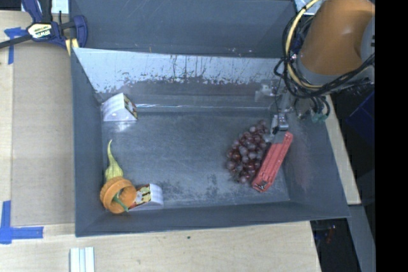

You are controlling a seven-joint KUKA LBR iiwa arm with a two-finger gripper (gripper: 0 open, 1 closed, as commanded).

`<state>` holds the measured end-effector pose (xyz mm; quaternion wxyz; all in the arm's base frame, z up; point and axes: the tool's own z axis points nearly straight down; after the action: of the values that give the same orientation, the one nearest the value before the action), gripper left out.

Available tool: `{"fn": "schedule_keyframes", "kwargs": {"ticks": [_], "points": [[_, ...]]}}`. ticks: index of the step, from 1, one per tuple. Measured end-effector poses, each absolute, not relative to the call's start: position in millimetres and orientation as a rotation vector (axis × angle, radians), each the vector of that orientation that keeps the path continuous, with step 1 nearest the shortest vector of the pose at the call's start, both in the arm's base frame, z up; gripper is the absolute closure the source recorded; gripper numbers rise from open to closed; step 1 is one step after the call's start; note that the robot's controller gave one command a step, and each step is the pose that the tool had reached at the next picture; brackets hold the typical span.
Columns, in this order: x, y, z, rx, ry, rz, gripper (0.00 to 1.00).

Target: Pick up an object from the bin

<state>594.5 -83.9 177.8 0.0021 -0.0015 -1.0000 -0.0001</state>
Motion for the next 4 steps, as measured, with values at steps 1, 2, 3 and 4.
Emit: {"fn": "schedule_keyframes", "kwargs": {"ticks": [1, 2, 3, 4], "points": [[596.4, -83.7, 182.3, -0.002, -3.146, 0.001, 0.00], [600.4, -93.3, 124.6, 0.579, -3.096, 0.005, 0.00], [597.6, -93.9, 122.7, 0.800, -3.043, 0.002, 0.00], [615.3, -75.6, 110.0, 1.288, -2.872, 0.004, 0.00]]}}
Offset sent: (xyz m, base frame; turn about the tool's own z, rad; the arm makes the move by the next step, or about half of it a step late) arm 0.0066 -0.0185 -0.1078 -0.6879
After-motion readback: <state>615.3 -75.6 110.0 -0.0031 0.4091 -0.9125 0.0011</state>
